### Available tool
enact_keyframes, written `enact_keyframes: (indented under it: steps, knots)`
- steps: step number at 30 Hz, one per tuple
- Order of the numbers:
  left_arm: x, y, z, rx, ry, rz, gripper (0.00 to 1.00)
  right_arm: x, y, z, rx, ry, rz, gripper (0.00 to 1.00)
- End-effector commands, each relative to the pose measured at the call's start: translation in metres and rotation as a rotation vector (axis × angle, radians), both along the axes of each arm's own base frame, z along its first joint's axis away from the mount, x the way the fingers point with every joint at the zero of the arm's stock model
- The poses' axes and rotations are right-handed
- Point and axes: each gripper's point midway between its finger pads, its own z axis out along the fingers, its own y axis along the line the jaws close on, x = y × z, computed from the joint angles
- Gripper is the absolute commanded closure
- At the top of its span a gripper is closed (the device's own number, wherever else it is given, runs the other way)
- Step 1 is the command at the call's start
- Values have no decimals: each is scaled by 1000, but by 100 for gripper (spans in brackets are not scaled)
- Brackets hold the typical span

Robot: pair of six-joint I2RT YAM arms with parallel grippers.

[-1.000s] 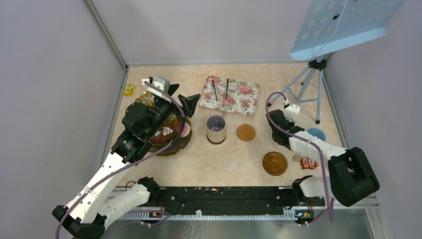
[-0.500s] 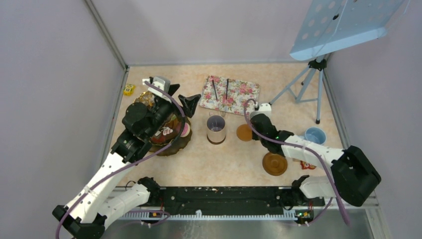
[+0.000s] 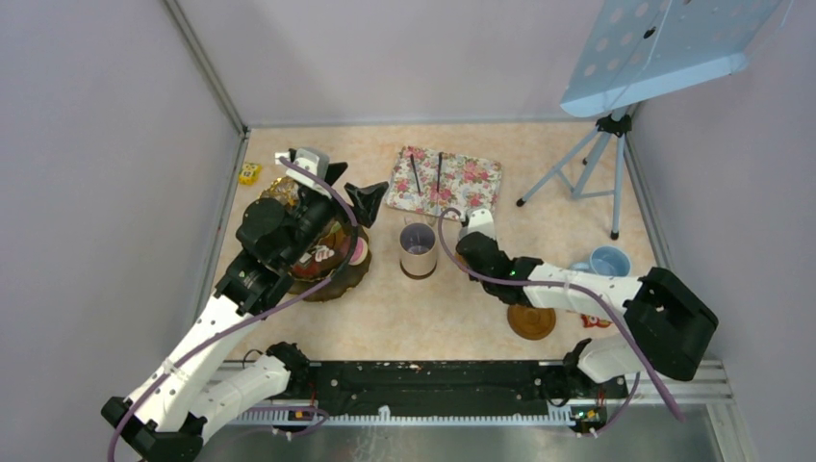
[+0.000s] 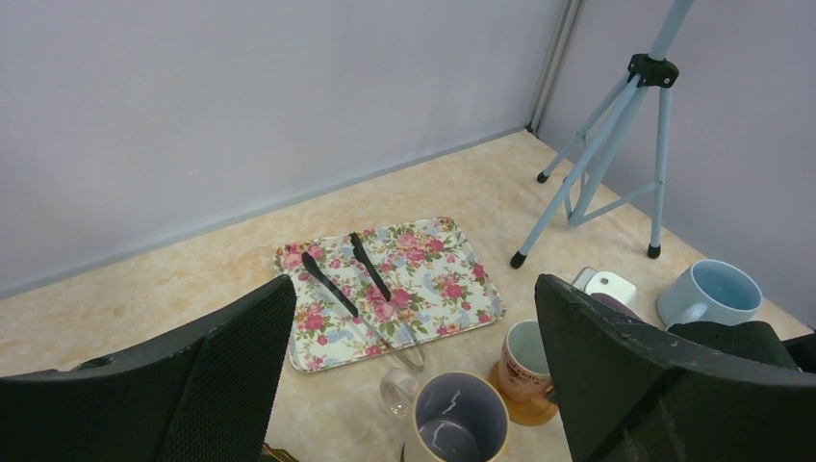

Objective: Serve the afternoon tea

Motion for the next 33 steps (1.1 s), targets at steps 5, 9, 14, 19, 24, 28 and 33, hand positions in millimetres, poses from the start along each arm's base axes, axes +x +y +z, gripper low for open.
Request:
enact_keyframes:
  steps: [5, 9, 14, 19, 24, 28, 33]
  knots:
    - [1, -1, 13, -32, -34, -4, 1, 1, 2, 27, 63, -99, -39, 100]
    - [2, -1, 11, -29, -30, -2, 1, 0, 0, 14, 50, -91, -46, 100]
    - [2, -2, 11, -31, -29, -8, 1, 0, 4, 3, 41, -66, -34, 100]
    - [2, -2, 10, -30, -27, -9, 1, -3, 0, 18, 61, -74, -43, 69]
    - [2, -3, 11, -32, -28, -12, 1, -12, -13, 49, 99, -106, -59, 46]
    - [2, -3, 10, -32, -26, -11, 1, -27, -41, 63, 119, -114, -120, 43]
    - [3, -4, 8, -28, -22, -13, 1, -48, -80, 66, 182, -89, -291, 36]
